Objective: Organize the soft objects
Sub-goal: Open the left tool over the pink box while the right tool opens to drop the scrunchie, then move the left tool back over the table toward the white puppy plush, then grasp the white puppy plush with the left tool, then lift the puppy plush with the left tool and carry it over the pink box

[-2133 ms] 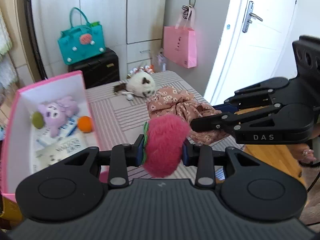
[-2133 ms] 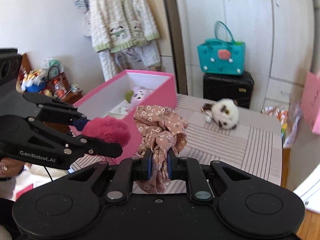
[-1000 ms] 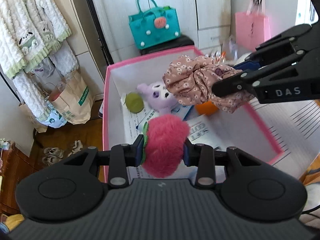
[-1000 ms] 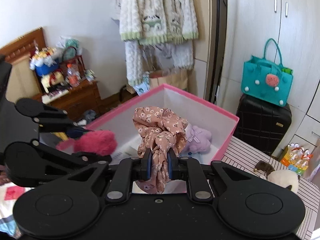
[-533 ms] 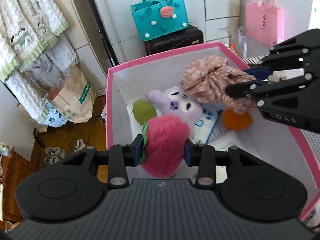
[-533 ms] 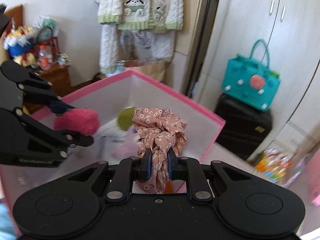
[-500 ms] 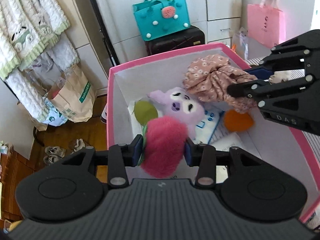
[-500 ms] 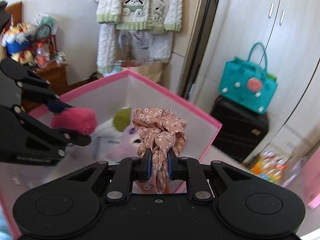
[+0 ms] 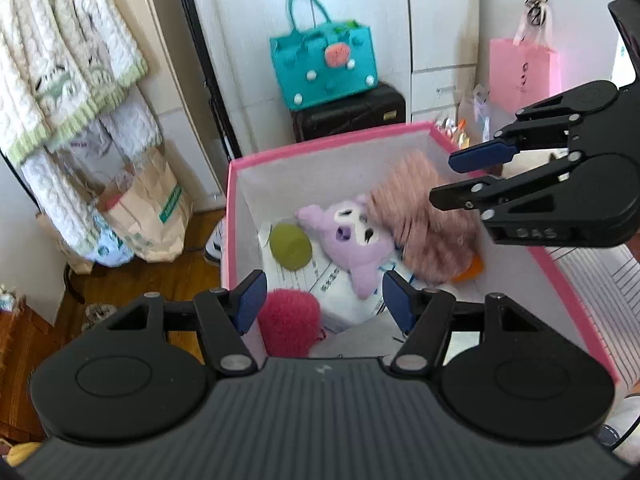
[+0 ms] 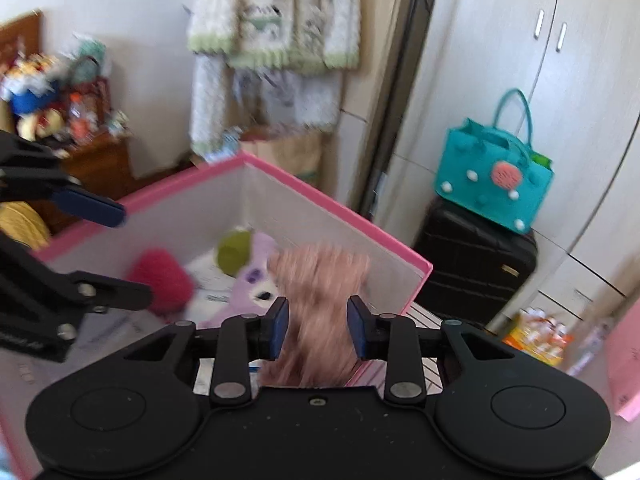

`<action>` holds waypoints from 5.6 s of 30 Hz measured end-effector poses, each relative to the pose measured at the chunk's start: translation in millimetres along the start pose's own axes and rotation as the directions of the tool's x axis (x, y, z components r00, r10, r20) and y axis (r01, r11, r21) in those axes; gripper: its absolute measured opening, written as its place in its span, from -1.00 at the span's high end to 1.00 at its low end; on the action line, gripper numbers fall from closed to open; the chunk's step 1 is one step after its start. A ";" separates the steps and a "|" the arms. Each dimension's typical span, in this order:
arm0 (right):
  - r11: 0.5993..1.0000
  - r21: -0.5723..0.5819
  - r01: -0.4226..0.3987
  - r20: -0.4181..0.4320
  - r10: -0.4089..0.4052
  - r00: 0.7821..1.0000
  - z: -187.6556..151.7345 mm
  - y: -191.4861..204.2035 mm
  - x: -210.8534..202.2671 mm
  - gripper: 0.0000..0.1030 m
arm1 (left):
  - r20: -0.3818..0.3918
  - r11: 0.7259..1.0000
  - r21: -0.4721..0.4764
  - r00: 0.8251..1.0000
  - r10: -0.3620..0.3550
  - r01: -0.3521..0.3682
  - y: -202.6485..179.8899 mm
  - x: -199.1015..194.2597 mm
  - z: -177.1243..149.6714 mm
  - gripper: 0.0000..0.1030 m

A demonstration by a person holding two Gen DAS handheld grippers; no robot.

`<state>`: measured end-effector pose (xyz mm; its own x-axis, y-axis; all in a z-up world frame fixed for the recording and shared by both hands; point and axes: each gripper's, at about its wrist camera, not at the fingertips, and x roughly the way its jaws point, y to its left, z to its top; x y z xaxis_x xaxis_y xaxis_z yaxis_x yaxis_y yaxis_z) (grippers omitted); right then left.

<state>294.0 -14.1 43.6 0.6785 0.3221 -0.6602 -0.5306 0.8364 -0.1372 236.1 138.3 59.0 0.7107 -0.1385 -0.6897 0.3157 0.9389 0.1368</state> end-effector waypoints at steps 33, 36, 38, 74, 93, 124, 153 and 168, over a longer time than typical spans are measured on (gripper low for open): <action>0.980 0.111 -0.167 0.164 0.148 0.975 -90.7 9.1 -209.7 0.11 | 0.028 0.986 0.162 0.999 -0.046 0.041 -98.8 -158.1 -42.2 -0.23; 0.982 0.113 -0.150 0.175 0.128 0.976 -103.9 5.7 -221.7 0.07 | 0.022 0.983 0.171 0.998 -0.065 0.060 -111.0 -159.9 -48.4 -0.24; 0.984 0.116 -0.137 0.179 0.115 0.977 -113.7 2.2 -228.3 0.07 | 0.020 0.982 0.172 0.996 -0.083 0.078 -120.7 -158.2 -52.5 -0.25; 0.965 0.261 0.014 0.133 -0.051 0.990 -187.2 -135.3 -142.2 -0.42 | 0.221 0.975 -0.117 0.962 -0.162 0.191 -220.3 -10.5 30.0 -0.59; 0.954 0.301 0.008 0.190 -0.068 0.979 -194.9 -185.8 -35.3 -0.44 | 0.059 0.937 -0.286 0.980 -0.192 0.200 -241.4 115.3 85.8 -0.70; 0.966 0.260 0.000 0.106 -0.029 0.994 -177.5 -172.0 -0.6 -0.10 | 0.073 0.880 -0.392 0.962 -0.262 0.269 -228.4 145.6 55.5 -0.01; 0.926 0.372 -0.059 0.118 0.016 0.993 -184.5 -90.9 -151.9 -0.10 | 0.176 0.851 -0.166 0.865 -0.471 0.497 -213.7 -19.8 -2.2 -0.01; 0.969 0.199 -0.148 0.213 0.105 0.971 -126.4 -22.9 -189.9 -0.10 | 0.244 0.861 -0.150 0.863 -0.443 0.485 -123.3 -97.5 -13.6 -0.03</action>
<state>113.2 -150.5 78.8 0.7115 0.4951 -0.4987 -0.5134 0.8508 0.1122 119.3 40.3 99.7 0.6268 -0.6124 -0.4818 0.5222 0.7891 -0.3236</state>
